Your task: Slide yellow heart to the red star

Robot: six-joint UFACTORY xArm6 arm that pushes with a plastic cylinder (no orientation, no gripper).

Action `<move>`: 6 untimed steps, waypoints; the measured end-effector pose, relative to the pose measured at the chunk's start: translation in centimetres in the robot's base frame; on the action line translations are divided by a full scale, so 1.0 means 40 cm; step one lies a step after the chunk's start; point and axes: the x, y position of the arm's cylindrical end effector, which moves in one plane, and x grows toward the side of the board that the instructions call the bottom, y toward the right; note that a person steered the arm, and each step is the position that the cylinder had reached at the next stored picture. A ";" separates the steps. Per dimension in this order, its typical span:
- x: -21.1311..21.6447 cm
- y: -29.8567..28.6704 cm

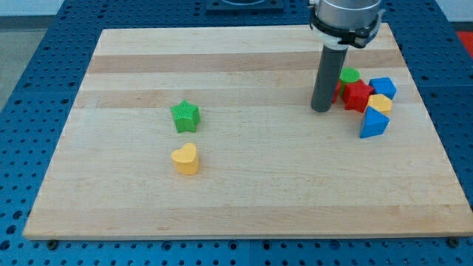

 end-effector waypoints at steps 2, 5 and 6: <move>0.254 -0.033; 0.426 -0.444; 0.385 -0.573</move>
